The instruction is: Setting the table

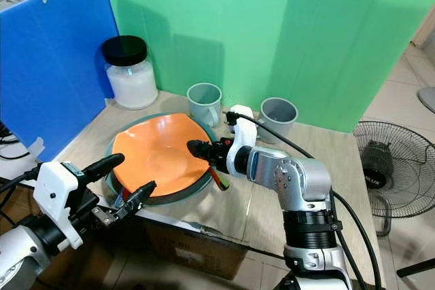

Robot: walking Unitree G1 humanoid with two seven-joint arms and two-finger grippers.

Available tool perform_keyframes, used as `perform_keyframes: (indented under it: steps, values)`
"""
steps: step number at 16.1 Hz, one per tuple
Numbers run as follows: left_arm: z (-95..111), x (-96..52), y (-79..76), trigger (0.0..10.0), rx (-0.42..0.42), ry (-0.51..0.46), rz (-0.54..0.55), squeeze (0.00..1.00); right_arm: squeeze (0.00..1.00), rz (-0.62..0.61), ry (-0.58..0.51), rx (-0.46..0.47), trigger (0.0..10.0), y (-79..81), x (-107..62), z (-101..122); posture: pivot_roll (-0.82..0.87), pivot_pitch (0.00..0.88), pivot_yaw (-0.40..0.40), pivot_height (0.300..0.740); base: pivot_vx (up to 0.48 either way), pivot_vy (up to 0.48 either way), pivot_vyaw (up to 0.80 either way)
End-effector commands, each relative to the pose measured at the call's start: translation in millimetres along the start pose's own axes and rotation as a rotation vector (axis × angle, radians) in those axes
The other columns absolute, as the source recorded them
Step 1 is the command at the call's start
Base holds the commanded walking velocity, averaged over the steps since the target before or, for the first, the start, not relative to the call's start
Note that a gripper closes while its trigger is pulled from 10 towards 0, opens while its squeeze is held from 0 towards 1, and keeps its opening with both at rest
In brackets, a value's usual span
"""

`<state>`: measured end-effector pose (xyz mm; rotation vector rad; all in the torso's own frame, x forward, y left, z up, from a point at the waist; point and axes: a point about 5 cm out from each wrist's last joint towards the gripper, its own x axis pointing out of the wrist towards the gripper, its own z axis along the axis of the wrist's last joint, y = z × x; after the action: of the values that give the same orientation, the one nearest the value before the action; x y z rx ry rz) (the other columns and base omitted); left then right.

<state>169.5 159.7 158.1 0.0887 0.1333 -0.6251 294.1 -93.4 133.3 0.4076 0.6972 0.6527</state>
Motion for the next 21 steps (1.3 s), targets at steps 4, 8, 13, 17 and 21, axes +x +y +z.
perform_keyframes:
  steps: [4, 8, 13, 17, 21]
  values:
    - [-1, -1.0, -3.3, 10.0, 0.003, 0.020, -0.024, 0.00, 0.00, -0.003, 0.014, 0.012, 0.0, 1.9, -0.3, 2, -0.01, 0.000, -0.010, 0.740, 0.000, 0.000, 0.00]
    - [-4, -1.6, -6.0, 10.0, -0.006, 0.036, -0.041, 0.00, 0.00, -0.002, 0.026, 0.019, 0.0, 2.3, 0.9, 0, 0.00, 0.000, -0.013, 0.740, 0.000, 0.000, 0.00]
    - [-6, -2.0, -6.0, 10.0, 0.001, 0.049, -0.043, 0.00, 0.00, -0.012, 0.051, 0.022, 0.0, 1.9, 4.5, -5, 0.00, 0.000, -0.017, 0.740, 0.000, 0.000, 0.00]
    - [-7, -2.3, -5.1, 10.0, 0.009, 0.058, -0.040, 0.00, 0.00, -0.019, 0.061, 0.020, 0.0, 1.7, 6.2, -6, 0.00, 0.000, -0.020, 0.740, 0.000, 0.000, 0.00]
    - [-7, -2.5, -3.3, 10.0, 0.013, 0.056, -0.034, 0.00, 1.00, 0.002, 0.007, 0.032, 10.0, 3.8, 4.7, 3, 0.00, 0.000, -0.017, 0.740, 0.000, 0.000, 0.00]
